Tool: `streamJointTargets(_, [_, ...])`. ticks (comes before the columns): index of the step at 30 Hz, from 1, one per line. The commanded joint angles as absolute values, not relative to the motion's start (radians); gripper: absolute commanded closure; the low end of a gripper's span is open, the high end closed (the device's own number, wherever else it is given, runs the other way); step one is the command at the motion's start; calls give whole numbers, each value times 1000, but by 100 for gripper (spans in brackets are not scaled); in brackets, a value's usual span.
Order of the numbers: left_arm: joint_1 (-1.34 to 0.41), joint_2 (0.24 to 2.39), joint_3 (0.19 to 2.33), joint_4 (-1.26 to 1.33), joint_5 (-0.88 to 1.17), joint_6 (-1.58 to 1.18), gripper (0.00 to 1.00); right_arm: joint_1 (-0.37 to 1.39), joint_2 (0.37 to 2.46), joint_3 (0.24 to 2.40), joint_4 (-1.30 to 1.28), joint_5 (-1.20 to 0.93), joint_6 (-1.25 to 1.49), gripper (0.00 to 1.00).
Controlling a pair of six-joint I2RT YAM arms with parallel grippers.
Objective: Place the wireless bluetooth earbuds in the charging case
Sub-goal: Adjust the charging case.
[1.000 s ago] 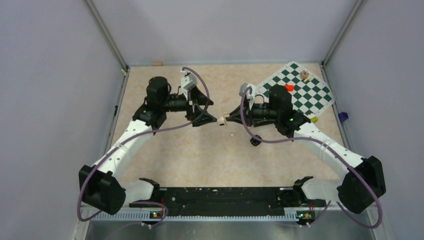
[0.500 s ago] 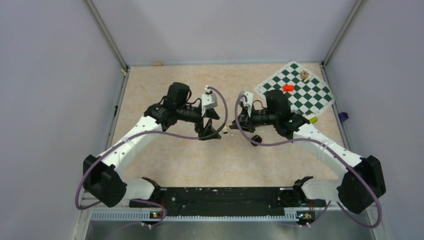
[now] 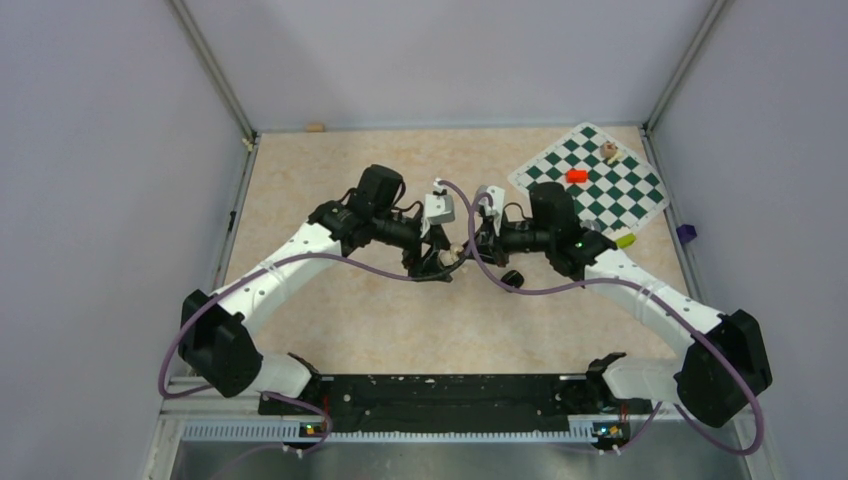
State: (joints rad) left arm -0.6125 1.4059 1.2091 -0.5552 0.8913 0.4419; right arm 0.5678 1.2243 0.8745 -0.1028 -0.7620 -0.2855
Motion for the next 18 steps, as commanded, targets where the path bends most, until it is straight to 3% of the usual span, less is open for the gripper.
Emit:
streamJointTargets(1, [-619,1412,1243,-573,893,466,23,583,1205,865,-48,-756,-277,100])
streamJointTargets(8, [-623,1414,1242,-579,890,468,37,583,1203,865,-39,-755,-270,100])
streamJointTargets(14, [-632,1423,1241,-587,886,472,38,583,1199,867,-30,-752,-261,100])
streamJointTargets(18, [-632,1425,1239,-583,891,472,49,583,1194,863,-21,-753,-258,100])
